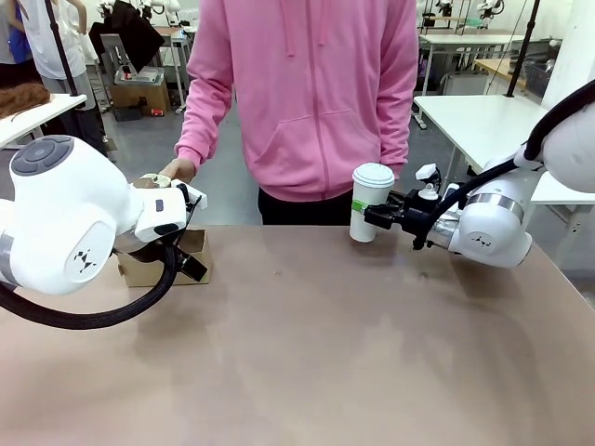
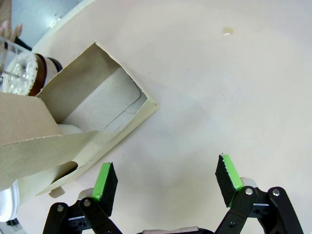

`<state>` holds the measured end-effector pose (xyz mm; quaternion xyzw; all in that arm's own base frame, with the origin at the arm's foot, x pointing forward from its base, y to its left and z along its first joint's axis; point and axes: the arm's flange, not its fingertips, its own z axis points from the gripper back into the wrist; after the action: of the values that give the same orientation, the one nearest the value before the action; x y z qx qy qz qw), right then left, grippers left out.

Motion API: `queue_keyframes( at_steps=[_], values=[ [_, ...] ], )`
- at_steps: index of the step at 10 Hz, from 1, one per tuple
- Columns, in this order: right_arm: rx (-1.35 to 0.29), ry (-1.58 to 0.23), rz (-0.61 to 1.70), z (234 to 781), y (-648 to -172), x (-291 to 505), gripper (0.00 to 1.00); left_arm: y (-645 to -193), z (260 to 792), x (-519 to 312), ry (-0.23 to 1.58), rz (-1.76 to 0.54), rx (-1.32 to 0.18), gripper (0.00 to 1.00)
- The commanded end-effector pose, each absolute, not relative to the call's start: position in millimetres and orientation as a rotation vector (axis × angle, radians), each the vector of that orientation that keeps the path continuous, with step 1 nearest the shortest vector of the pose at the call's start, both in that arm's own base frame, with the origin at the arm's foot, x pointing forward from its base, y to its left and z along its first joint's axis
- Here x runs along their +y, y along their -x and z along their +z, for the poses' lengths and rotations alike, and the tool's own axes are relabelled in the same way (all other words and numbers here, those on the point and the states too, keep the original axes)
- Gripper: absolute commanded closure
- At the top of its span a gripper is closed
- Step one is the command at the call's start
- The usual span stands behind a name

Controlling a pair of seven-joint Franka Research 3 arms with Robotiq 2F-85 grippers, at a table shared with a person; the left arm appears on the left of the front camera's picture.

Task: Pour a drink into a cup and package it in a carrier.
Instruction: When a person places the Paper Cup Lid on the 600 ml Paper Cup , lift the 600 ml Paper Cup.

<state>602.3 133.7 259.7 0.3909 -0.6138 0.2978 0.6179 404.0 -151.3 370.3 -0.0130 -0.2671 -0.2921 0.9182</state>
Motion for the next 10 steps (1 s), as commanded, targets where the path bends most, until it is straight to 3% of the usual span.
queue_keyframes(
  at_steps=[1, 6, 10],
  values=[
    [-1.419, -0.86, 0.729, 316.7, -578.3, 121.9, 0.2, -403.7, 370.6, -151.3, 0.028, -0.602, -0.55, 0.0],
    [-1.392, -0.825, 0.655, 458.7, -493.0, 89.9, 0.2, -403.7, 370.6, -151.3, 0.028, -0.602, -0.55, 0.0],
    [-1.391, -0.846, 0.713, 494.6, -434.3, 77.7, 0.2, -403.7, 370.6, -151.3, 0.028, -0.602, -0.55, 0.0]
  ],
)
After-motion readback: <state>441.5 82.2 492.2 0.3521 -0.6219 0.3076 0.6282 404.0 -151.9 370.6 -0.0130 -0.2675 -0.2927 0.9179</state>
